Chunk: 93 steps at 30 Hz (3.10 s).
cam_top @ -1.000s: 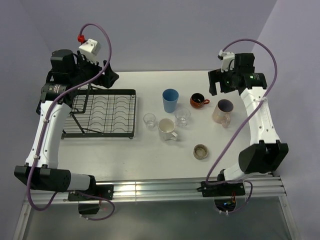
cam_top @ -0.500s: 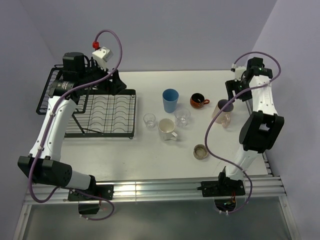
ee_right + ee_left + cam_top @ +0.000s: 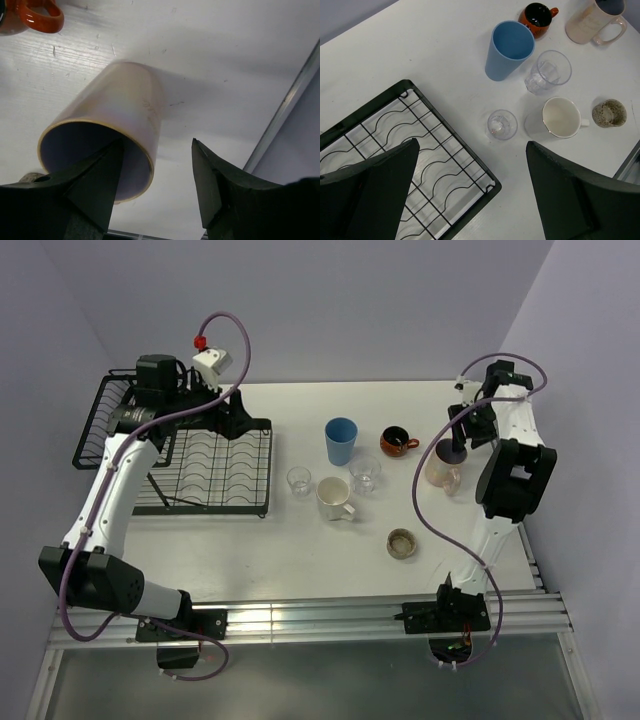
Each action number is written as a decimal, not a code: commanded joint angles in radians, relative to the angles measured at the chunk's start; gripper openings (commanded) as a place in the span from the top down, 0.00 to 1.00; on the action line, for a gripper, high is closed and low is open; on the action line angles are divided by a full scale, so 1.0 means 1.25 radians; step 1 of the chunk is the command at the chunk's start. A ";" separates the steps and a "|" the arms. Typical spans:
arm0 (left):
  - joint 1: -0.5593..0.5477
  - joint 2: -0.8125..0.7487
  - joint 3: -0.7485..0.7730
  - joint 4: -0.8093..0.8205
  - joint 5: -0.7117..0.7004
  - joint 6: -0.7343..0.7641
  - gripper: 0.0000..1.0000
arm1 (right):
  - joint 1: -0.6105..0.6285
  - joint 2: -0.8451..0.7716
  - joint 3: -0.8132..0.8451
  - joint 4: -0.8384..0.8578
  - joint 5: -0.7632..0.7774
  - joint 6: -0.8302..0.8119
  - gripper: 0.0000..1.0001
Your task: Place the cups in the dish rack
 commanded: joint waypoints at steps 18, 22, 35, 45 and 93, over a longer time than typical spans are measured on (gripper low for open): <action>-0.003 -0.083 -0.201 0.181 0.142 0.001 0.11 | 0.005 0.059 -0.057 0.055 -0.090 0.068 1.00; -0.005 -0.097 -0.222 0.181 0.150 0.021 0.12 | -0.007 0.011 -0.091 0.073 -0.140 0.094 1.00; -0.005 -0.190 -0.288 0.231 0.194 0.195 0.22 | -0.043 -0.202 0.010 -0.004 -0.594 0.195 1.00; -0.056 -0.270 -0.315 0.448 0.206 0.304 0.17 | 0.081 -0.348 -0.175 0.372 -0.809 0.552 1.00; -0.472 -0.306 -0.460 0.553 -0.065 1.004 0.28 | 0.503 -0.268 -0.642 1.645 -0.796 1.660 1.00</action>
